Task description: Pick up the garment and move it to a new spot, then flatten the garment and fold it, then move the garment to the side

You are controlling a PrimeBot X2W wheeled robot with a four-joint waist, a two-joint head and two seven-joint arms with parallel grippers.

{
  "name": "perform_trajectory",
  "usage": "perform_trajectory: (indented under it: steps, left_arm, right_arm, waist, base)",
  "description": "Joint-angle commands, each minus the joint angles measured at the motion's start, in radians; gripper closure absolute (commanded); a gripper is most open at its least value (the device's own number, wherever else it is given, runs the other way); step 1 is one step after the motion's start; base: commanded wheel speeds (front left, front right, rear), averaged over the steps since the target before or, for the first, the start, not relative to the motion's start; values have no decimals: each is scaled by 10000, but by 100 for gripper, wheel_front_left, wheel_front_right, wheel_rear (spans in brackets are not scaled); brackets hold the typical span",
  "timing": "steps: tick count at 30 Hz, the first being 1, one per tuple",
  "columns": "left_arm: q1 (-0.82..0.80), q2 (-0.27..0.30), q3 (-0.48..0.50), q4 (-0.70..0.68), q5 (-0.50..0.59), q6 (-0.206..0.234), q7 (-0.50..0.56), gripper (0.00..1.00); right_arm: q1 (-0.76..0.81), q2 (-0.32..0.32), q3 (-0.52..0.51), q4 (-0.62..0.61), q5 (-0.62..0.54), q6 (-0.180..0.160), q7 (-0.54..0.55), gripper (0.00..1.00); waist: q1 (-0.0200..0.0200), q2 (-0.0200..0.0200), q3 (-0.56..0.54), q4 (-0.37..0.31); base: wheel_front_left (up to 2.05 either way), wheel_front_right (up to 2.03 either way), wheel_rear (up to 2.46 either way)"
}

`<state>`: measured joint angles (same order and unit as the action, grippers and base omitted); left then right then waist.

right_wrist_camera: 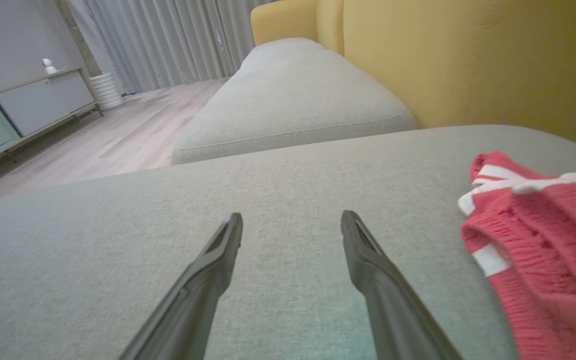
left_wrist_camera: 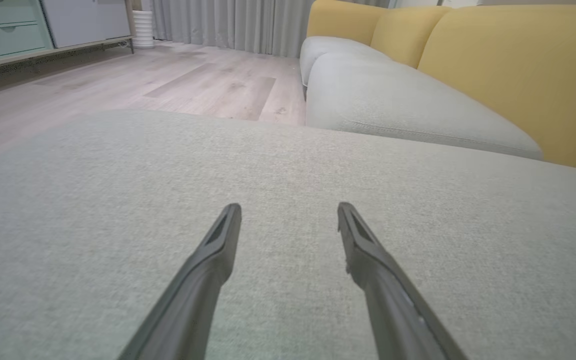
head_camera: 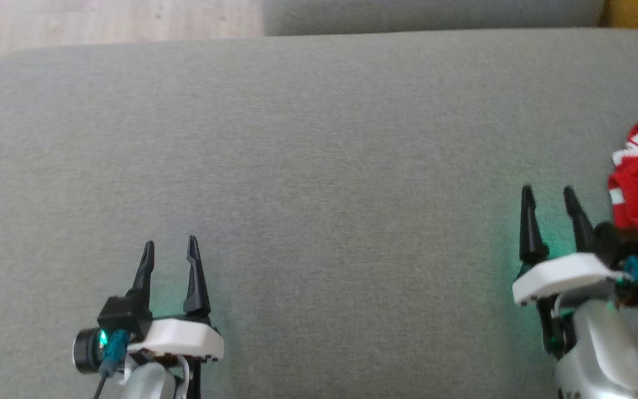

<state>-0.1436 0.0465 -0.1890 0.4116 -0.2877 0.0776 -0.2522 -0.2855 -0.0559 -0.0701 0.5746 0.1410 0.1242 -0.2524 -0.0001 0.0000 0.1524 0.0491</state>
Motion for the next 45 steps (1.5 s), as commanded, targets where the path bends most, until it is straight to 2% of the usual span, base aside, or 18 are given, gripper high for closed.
perform_trajectory:
  steps: [1,18,23,24,29,45]
  left_arm:
    - [-59,37,407,-308,120,-82,-95,0]
    - [678,37,814,-119,-196,-439,-95,0]
    - [782,37,789,97,-352,-710,-95,0]
    - [931,-2,470,381,-348,-704,0,100]
    - [1108,-5,477,961,-439,-708,74,100]
    - [1012,0,803,625,-2086,-885,533,100]
  right_arm:
    - [29,48,351,-231,107,65,-93,0]
    - [561,55,1330,-47,1005,65,-93,0]
    - [583,56,1537,2,1127,65,-93,0]
    - [812,50,1301,253,1092,0,0,100]
    - [1229,80,1277,805,1167,-2,58,100]
    - [1305,77,1059,271,2910,7,521,100]
  waist:
    - [1,0,-231,271]
    - [1,0,-1094,263]
    - [1,0,-1235,197]
    - [1,0,-1240,198]
    - [1,0,-1256,186]
    - [1,0,-1287,99]
  base:
    - [0,0,0]
    - [0,0,0]
    - [0,0,0]
    - [0,0,0]
    - [0,0,0]
    - [0,0,0]
